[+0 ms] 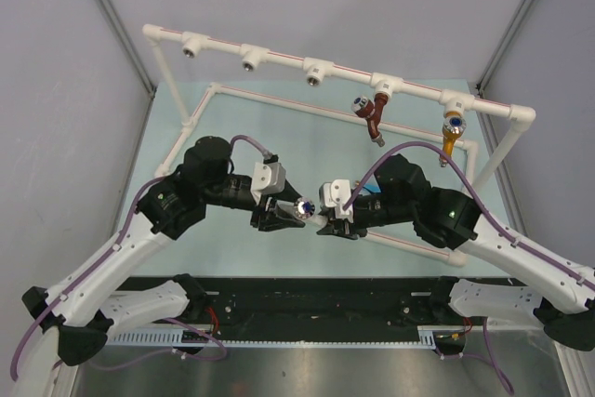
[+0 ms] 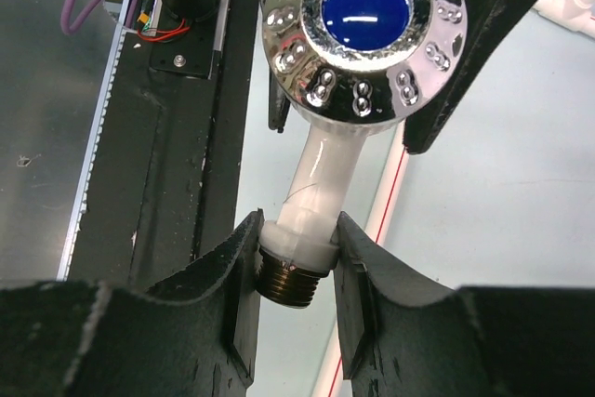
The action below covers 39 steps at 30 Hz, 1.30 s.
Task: Install the water faucets
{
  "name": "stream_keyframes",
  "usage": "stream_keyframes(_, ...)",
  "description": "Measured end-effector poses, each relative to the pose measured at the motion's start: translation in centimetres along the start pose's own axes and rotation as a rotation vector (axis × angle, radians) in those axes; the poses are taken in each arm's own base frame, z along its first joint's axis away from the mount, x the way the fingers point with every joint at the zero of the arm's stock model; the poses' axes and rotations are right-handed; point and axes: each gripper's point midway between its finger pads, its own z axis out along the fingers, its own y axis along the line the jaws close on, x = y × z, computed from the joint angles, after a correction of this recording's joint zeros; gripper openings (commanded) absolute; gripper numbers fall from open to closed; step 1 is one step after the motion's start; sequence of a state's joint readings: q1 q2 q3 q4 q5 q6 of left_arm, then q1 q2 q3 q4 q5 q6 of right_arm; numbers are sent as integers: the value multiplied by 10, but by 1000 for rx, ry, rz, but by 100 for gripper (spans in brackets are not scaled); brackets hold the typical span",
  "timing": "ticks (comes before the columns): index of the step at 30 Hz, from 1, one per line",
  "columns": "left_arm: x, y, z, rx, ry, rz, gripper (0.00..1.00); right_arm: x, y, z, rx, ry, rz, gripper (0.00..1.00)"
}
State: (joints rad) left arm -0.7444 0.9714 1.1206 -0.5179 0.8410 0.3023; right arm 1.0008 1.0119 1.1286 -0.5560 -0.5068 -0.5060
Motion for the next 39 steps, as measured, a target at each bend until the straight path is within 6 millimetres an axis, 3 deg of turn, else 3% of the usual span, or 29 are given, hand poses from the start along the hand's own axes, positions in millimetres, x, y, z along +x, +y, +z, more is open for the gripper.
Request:
stream_keyframes(8,-2,-6,0,28,-12,6,0,2,2,2,-9,7,22,3)
stream_keyframes(12,-2,-5,-3,0,-28,30,0,1,0,2,0,2,28,39)
stream_keyframes(18,3,13,-12,-169,-46,51,0,2,-15,-2,86,12,60,72)
stream_keyframes(23,14,44,-22,-375,-48,2,0,15,-32,-10,179,60,119,78)
stream_keyframes(28,31,90,-50,-700,-46,-101,0,44,-45,-8,219,156,219,77)
stream_keyframes(31,42,111,-74,-881,-55,-171,0,79,-52,4,234,271,329,75)
stream_keyframes(35,50,123,-101,-1039,-85,-236,0,131,-53,23,235,442,465,73)
stream_keyframes(39,47,123,-113,-1099,-128,-265,0,176,-45,33,244,595,569,67)
